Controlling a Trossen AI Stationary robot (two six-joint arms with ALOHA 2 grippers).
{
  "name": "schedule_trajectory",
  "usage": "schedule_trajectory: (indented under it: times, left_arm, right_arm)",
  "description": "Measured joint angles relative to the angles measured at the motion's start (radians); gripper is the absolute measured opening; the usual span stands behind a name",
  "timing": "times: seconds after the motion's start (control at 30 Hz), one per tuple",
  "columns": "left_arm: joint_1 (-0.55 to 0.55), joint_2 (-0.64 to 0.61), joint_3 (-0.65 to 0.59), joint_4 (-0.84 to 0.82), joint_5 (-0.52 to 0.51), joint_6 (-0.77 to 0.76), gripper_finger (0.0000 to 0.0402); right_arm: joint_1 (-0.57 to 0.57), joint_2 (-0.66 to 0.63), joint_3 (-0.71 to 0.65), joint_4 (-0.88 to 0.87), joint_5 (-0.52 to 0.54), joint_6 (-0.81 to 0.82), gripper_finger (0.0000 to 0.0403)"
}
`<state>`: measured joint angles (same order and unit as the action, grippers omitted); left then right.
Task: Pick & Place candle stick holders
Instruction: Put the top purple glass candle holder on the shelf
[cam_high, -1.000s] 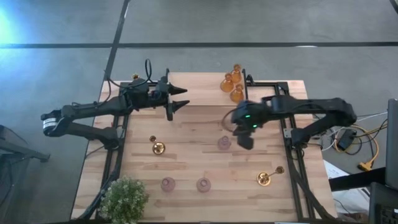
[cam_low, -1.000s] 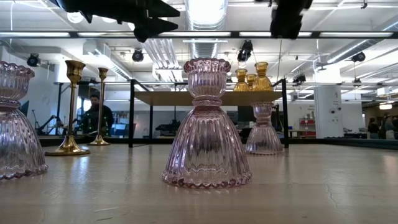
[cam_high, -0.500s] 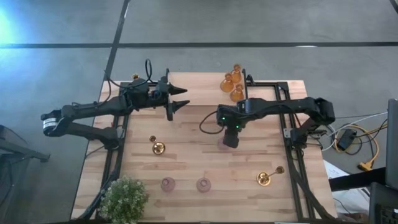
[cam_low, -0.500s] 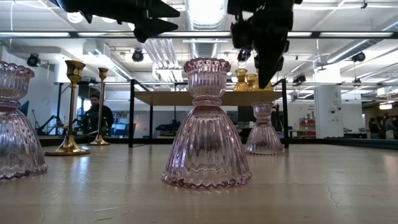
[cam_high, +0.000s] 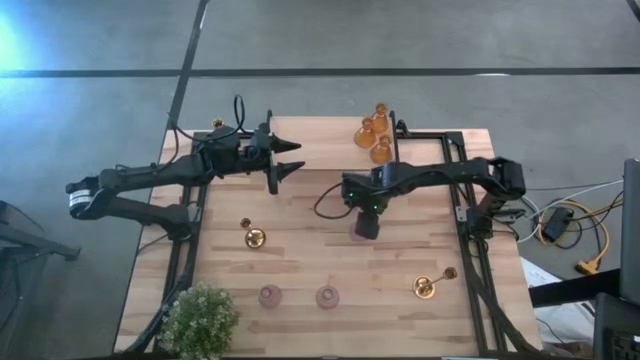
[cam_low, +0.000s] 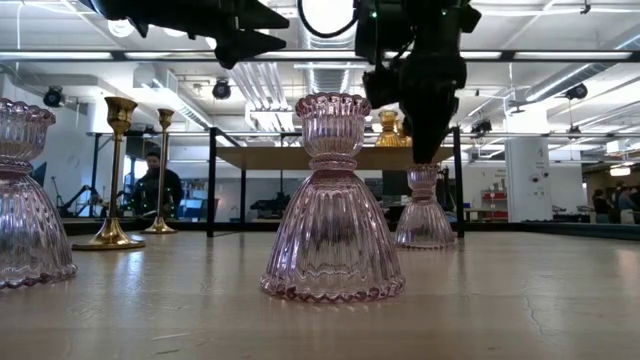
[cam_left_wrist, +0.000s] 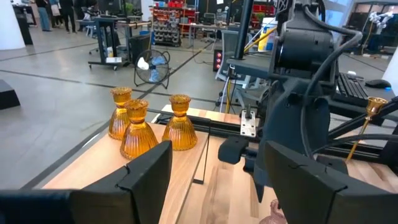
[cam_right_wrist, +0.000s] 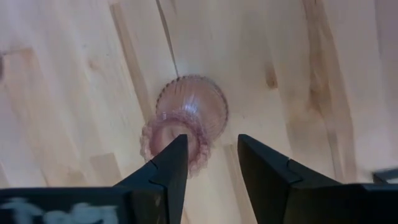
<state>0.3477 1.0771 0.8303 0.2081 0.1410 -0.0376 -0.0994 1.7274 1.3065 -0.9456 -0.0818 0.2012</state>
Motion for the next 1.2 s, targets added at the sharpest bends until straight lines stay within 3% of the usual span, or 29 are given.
schedule_trajectory:
  times: [0.53, 0.77, 0.9, 1.2]
  left_arm:
    - [0.0, 0.0, 0.0, 0.0, 0.0, 0.0, 0.0257]
    - [0.0, 0.0, 0.0, 0.0, 0.0, -0.001, 0.0257]
    - [0.0, 0.0, 0.0, -0.004, 0.0, -0.017, 0.0257]
    - [-0.007, 0.0, 0.0, -0.052, 0.035, -0.021, 0.0257]
  right_arm:
    - [0.001, 0.006, -0.086, 0.107, -0.008, -0.011, 0.0096]
    - [0.0, 0.004, -0.09, 0.099, -0.032, -0.007, 0.0027]
    - [-0.001, -0.004, -0.085, 0.097, -0.043, -0.015, 0.0026]
    - [-0.002, -0.179, -0.06, 0.089, -0.111, -0.03, 0.002]
